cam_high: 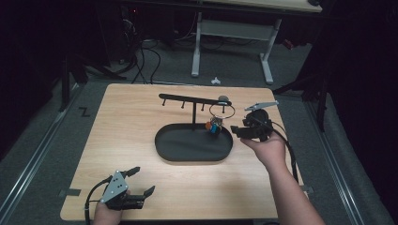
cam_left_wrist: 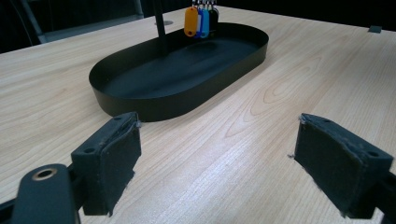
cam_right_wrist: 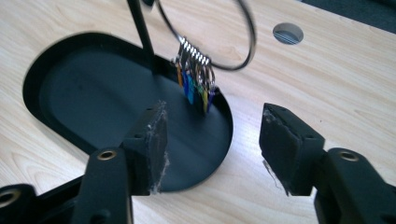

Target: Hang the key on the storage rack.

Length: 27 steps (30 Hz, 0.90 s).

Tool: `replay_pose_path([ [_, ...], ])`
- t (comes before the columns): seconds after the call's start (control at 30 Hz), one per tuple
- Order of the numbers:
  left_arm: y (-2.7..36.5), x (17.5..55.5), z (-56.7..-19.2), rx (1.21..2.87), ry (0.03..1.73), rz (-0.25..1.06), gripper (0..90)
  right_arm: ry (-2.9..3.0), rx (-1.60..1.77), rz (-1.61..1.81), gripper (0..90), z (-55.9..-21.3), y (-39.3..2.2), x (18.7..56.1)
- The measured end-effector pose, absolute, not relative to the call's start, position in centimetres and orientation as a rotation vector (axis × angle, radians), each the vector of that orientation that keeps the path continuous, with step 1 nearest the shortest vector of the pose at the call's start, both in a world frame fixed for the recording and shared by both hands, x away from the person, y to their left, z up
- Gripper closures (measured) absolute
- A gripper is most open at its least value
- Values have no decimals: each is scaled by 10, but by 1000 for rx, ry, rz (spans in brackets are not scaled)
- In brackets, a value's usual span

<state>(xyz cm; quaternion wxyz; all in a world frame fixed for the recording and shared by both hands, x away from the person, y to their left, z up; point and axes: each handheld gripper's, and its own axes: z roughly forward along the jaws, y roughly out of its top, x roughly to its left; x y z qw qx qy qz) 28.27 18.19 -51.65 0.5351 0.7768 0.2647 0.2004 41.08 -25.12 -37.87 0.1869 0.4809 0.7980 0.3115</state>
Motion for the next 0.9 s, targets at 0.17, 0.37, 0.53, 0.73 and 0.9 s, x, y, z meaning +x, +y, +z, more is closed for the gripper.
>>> replay_pose_path([
  [0.17, 183, 283, -516, 1845, 636, 479, 150, 2204, 1360, 930, 355, -396, -254, 394],
  [0.37, 181, 283, -517, 1855, 628, 476, 150, 2182, 1378, 966, 326, -425, -260, 375],
  [0.53, 181, 283, -517, 1854, 628, 477, 150, 2140, 1387, 976, 301, -447, -267, 356],
  [0.73, 180, 284, -517, 1855, 621, 474, 150, 2128, 1388, 947, 278, -470, -273, 341],
  [0.9, 178, 287, -517, 1856, 627, 474, 150, 2005, 1346, 976, 306, -490, -279, 314],
])
